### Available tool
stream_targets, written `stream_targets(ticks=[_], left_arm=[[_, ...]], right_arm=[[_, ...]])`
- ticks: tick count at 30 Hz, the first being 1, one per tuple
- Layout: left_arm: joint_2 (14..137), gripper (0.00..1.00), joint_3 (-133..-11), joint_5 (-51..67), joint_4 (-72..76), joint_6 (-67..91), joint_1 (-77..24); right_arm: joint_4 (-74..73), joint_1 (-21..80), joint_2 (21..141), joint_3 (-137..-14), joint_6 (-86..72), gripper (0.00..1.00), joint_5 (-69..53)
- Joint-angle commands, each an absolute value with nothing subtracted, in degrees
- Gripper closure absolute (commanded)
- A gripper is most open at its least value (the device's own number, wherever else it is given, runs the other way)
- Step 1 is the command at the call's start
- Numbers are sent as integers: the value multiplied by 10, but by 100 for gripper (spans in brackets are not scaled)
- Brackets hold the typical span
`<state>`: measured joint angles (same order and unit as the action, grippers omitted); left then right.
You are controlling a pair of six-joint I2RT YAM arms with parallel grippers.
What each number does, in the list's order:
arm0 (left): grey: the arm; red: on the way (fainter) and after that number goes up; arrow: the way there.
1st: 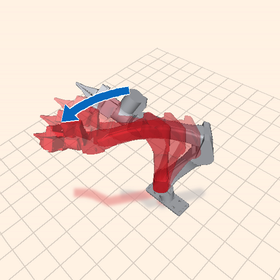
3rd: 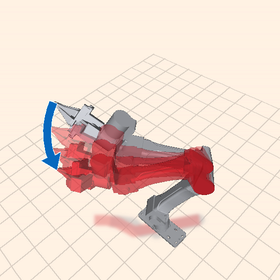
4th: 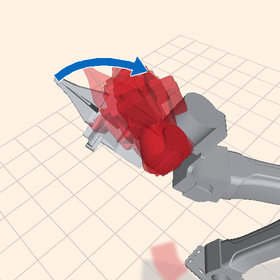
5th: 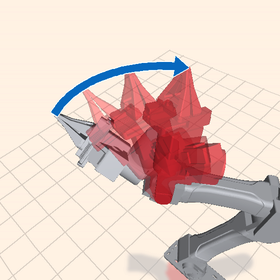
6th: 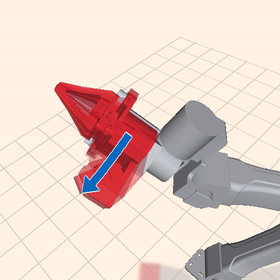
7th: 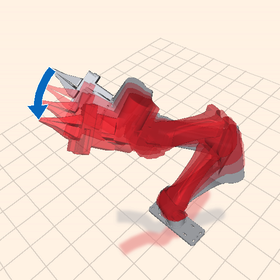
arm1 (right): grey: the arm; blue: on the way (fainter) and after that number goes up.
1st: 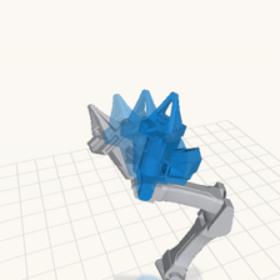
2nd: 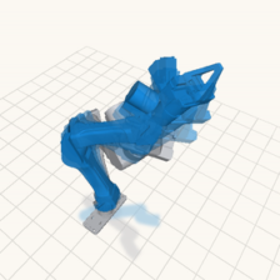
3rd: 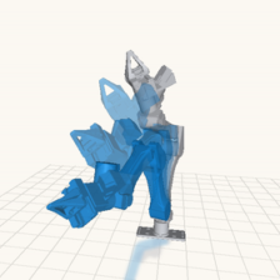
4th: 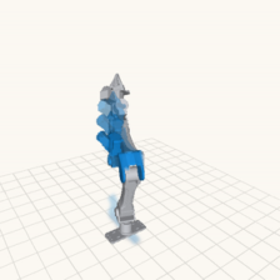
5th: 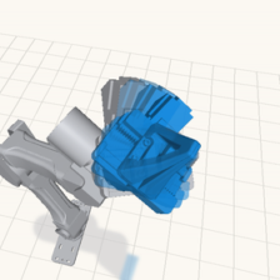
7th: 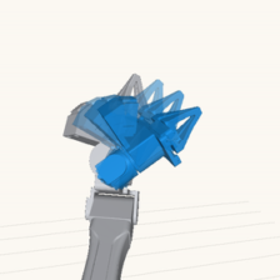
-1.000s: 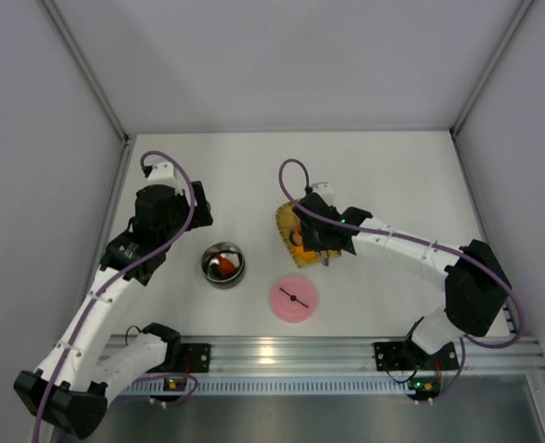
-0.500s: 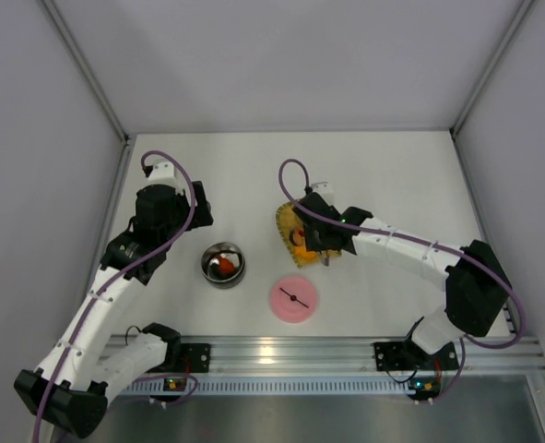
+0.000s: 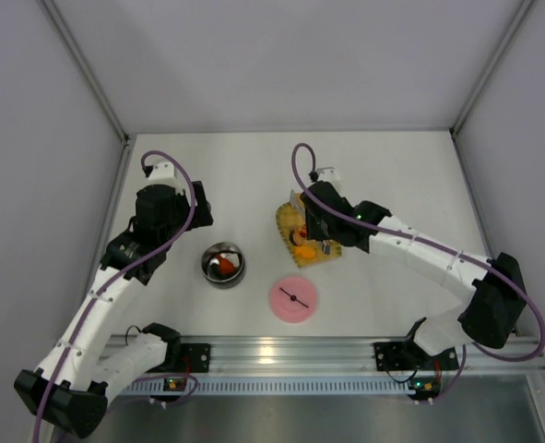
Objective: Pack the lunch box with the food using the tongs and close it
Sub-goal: Place the fake food in the packing box.
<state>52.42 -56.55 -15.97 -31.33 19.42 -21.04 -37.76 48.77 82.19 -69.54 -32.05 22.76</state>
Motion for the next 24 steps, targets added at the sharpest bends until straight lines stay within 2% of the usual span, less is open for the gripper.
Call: stream_targets(ticks=[1, 12, 24], left_arm=[[526, 1, -565, -163, -306, 195, -207], [526, 1, -566, -164, -307, 196, -207], [525, 2, -566, -165, -308, 196, -207]], right_arm=[[-387, 512, 790, -729, -317, 72, 227], [-374, 672, 837, -814, -339, 71, 218], [-355, 752, 926, -863, -346, 69, 193]])
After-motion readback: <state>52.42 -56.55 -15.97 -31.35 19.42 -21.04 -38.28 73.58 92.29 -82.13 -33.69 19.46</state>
